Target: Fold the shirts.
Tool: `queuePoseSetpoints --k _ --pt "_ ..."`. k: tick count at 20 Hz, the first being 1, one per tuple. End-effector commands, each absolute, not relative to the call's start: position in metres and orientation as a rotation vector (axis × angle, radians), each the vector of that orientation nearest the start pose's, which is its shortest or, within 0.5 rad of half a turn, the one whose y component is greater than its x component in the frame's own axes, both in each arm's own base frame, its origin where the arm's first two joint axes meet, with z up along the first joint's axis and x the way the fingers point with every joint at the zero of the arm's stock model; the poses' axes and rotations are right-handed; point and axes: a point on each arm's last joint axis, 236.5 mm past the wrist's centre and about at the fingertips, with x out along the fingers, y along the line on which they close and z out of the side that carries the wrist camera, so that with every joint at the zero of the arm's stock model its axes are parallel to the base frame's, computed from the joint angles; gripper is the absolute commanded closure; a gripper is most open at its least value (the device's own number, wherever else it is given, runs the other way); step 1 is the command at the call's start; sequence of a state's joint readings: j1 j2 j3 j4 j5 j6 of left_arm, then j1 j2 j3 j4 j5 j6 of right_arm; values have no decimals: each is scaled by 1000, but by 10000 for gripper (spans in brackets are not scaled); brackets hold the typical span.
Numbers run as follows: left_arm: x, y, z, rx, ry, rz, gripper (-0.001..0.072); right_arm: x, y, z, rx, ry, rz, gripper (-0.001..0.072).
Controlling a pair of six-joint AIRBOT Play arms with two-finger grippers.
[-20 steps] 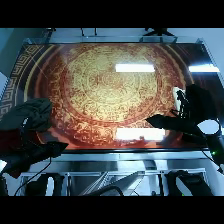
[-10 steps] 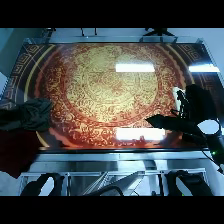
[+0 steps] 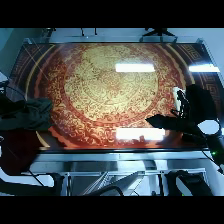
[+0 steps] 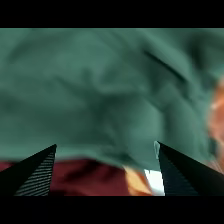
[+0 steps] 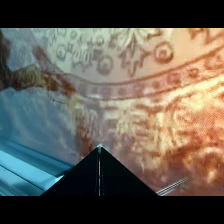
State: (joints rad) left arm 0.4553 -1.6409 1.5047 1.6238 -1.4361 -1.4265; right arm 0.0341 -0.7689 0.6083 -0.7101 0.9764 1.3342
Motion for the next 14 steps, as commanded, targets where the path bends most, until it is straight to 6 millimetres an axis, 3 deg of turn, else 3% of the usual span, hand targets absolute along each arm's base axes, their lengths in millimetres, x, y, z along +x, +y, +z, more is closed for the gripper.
queuePoseSetpoints --k 1,5,6,7,8,11,12,14 --pt "357 208 -80 -213 1663 238 13 282 158 54 605 1010 505 696" --pt "362 211 -112 -201 1682 210 15 282 158 54 605 1010 505 696" --pt "366 212 -116 -196 1671 213 162 282 158 54 605 1010 505 696" --pt "369 214 -117 -190 1657 213 466 282 158 54 605 1010 505 696" --pt "372 215 -117 -182 1645 210 693 282 158 54 605 1010 505 697" --pt "389 196 -99 -231 1586 123 692 283 158 54 605 1010 505 696" --pt "401 183 -83 -273 1533 75 693 283 158 54 605 1009 505 696" --pt "436 138 -26 -353 1375 -85 694 283 158 54 605 1009 504 696"
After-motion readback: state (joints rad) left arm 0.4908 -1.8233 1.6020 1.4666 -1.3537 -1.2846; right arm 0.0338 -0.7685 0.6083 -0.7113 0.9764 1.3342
